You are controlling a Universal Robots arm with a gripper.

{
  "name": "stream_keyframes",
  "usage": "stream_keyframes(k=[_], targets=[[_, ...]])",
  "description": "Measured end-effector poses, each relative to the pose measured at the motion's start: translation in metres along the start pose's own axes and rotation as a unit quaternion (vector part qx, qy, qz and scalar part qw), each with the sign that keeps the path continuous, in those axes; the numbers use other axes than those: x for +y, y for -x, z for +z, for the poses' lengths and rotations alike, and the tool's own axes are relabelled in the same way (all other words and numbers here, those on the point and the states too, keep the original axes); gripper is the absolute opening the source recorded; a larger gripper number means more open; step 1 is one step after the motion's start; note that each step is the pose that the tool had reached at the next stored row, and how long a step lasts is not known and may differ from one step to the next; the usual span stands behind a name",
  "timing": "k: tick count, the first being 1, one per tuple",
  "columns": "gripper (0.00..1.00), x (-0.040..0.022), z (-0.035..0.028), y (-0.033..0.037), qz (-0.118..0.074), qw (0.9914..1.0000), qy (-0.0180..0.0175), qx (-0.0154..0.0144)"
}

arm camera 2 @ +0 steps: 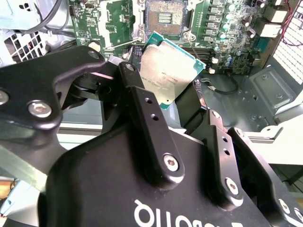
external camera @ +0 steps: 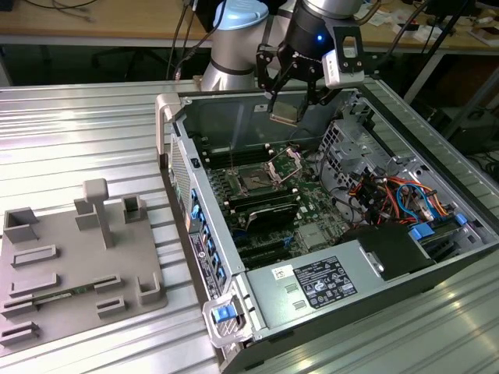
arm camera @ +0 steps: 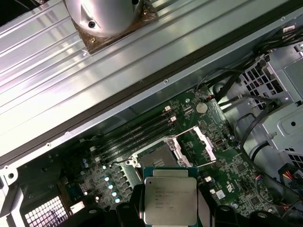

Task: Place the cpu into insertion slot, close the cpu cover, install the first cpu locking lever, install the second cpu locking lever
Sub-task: 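Place the cpu into insertion slot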

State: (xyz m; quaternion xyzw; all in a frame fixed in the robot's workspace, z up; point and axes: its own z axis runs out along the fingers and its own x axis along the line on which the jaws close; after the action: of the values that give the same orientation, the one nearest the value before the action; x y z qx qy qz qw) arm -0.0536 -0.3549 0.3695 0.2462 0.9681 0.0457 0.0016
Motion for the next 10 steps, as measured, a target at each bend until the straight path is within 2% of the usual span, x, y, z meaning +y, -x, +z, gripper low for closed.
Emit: stream_keyframes(k=[10], targets=[[0.55, -0.0009, -0.0001, -0.0016, 0.008, 0.99997, 0.0001, -0.0007]])
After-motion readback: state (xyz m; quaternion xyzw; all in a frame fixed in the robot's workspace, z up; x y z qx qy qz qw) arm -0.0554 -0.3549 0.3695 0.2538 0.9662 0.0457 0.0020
